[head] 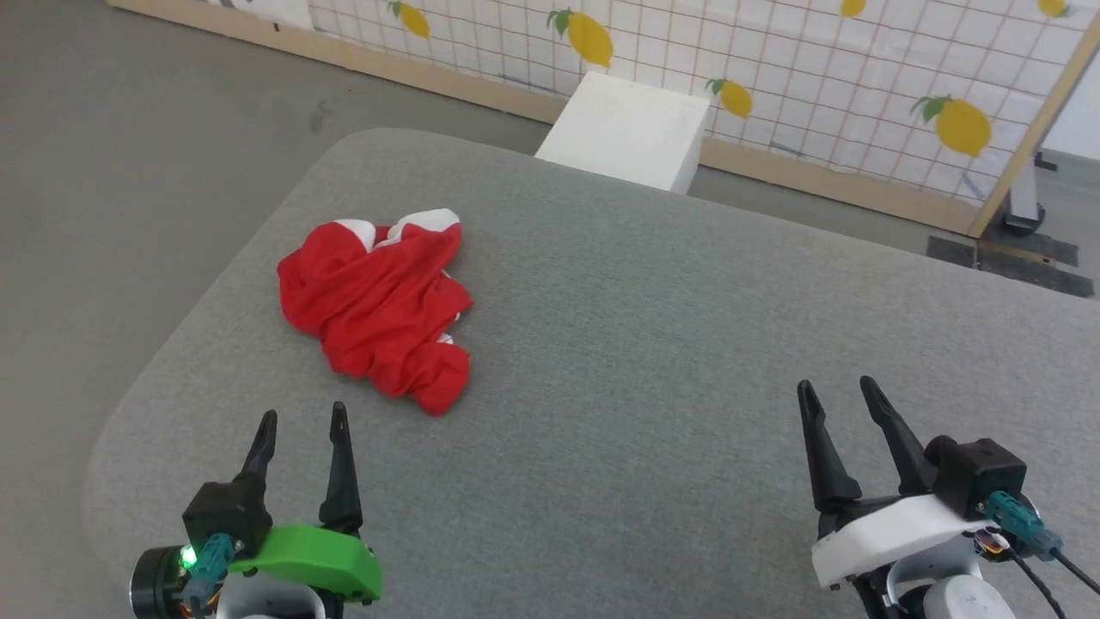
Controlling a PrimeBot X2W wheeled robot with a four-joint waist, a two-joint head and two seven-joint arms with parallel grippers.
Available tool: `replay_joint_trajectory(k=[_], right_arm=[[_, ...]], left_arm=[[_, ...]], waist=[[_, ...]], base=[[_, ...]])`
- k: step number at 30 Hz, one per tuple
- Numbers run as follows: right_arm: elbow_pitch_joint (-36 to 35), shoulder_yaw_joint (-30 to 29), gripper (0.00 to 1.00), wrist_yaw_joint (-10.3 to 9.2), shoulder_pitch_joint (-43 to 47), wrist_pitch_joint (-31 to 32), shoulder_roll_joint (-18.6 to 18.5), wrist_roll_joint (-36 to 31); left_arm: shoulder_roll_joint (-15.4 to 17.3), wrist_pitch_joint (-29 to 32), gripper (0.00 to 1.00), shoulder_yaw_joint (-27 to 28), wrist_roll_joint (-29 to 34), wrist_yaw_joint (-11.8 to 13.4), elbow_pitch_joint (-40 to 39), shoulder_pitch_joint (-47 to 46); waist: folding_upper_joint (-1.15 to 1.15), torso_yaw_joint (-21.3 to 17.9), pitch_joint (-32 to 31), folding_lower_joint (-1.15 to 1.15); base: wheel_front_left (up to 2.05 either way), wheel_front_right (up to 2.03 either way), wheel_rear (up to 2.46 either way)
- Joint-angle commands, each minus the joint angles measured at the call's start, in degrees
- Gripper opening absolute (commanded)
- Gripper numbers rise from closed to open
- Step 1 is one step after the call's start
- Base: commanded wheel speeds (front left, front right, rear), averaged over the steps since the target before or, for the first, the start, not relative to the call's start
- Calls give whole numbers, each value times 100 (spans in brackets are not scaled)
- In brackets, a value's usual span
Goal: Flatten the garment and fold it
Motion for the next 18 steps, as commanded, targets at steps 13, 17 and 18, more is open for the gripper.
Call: replay_joint_trajectory(k=[13, 17, 18], right_arm=[[214, 33, 100, -8, -209, -210, 0, 175], [269, 39, 100, -8, -221, -257, 0, 229], [282, 38, 100, -8, -226, -271, 0, 244]], left_arm=[[53, -201, 100, -37, -152, 94, 57, 126], [70, -248, 100, -51, -181, 102, 81, 146], [73, -261, 100, -55, -192, 104, 89, 148]], waist=[[0, 329, 28, 0], [0, 410, 22, 0], [0, 434, 25, 0]], base=[[0, 0, 0], [0, 0, 0], [0, 0, 0]])
